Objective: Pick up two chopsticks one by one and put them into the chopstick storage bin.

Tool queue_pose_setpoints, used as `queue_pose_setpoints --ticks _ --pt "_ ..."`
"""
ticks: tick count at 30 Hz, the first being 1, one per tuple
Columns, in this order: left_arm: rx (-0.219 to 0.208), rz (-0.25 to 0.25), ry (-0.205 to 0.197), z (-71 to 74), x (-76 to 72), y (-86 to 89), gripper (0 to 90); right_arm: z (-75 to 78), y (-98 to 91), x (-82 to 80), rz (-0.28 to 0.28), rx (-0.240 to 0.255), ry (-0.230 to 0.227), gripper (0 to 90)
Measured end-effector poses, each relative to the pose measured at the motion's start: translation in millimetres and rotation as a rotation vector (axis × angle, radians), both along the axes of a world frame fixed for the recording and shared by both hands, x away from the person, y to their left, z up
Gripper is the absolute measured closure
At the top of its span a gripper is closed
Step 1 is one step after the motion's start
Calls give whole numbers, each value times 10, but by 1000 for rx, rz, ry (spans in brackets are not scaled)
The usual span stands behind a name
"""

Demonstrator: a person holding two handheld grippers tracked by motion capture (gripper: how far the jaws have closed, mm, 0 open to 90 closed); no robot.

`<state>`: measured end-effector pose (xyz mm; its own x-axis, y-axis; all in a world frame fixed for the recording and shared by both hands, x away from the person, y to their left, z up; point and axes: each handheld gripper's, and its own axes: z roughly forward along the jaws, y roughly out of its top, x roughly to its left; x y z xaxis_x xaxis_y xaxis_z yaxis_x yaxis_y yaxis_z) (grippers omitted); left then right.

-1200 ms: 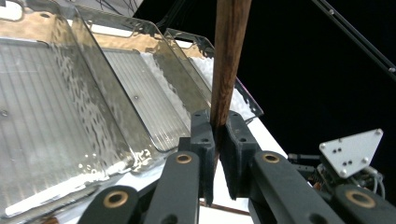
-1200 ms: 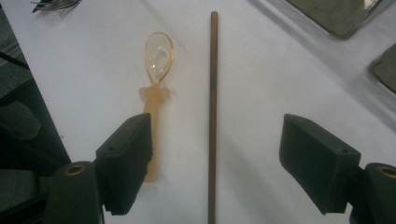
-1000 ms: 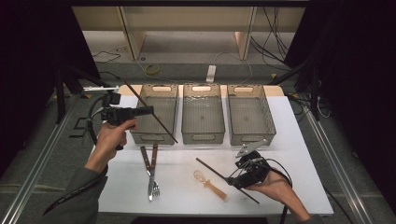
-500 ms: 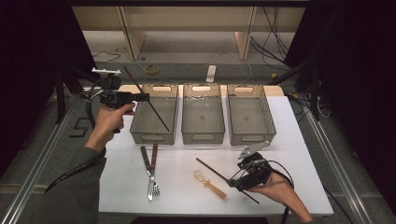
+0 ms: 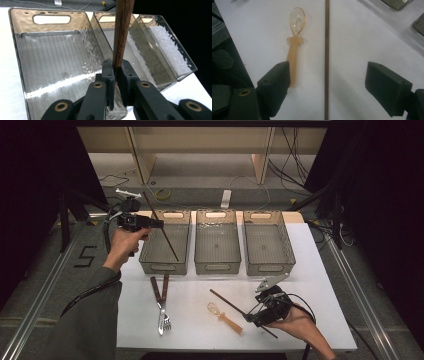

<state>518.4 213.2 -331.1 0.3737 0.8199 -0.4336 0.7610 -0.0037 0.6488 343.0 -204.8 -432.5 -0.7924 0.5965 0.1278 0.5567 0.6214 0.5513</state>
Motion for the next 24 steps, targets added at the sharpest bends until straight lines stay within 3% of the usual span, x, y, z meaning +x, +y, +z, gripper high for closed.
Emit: queue_pose_setpoints --ticks 13,24 --pt "15 7 37 -182 100 -108 826 -9 23 -11 -14 4 13 214" --pt "29 11 62 -296 139 -194 792 -15 21 -10 10 -4 8 216"
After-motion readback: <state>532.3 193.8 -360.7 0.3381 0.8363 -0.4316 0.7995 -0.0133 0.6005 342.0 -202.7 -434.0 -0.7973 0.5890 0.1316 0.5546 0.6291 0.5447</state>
